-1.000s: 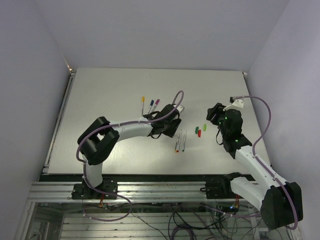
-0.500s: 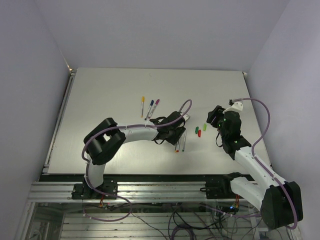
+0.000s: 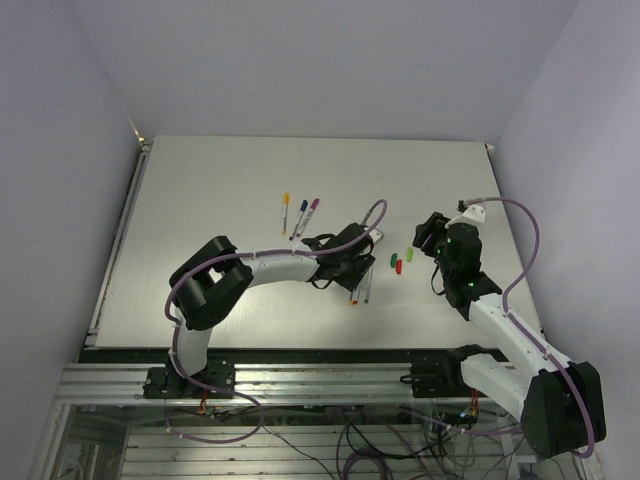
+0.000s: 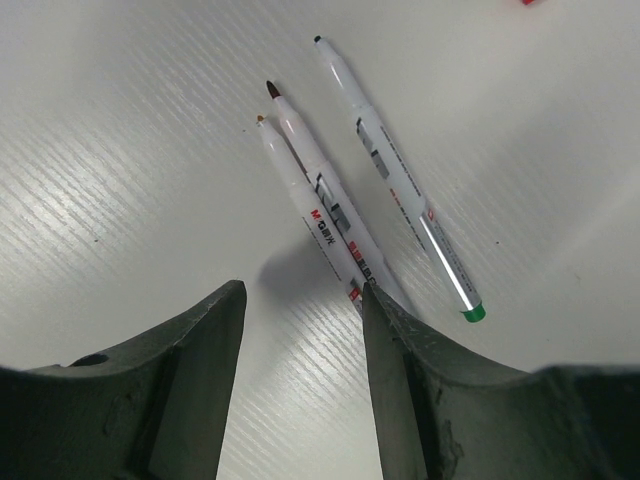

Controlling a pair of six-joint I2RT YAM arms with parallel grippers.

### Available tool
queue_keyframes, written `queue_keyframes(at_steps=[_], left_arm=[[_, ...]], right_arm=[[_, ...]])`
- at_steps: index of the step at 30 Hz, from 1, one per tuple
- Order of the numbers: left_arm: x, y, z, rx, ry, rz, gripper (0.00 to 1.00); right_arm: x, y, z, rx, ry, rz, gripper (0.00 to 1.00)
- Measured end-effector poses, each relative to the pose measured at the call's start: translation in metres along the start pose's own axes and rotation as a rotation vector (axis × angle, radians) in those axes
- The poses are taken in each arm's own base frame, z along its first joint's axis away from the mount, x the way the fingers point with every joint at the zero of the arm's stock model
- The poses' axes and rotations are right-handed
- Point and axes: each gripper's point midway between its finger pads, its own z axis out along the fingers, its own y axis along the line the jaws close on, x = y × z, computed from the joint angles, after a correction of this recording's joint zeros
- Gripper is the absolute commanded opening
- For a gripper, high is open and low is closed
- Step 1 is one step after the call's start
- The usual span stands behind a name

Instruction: Insert the pens into the pen caps

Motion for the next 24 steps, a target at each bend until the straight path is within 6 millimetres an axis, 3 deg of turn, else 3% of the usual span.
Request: queue_keyframes(at_steps=[16, 24], left_arm=[[0.009, -0.005, 0.006, 0.010, 0.033, 0.006, 0.58], [0.013, -0.002, 0.008, -0.021, 0.056, 0.016, 0.51]], right_arm=[[0.001, 0.000, 0.000, 0.000, 0.002, 0.007, 0.54], [0.005, 0.001, 0.002, -0.005, 0.017, 0.007, 0.54]])
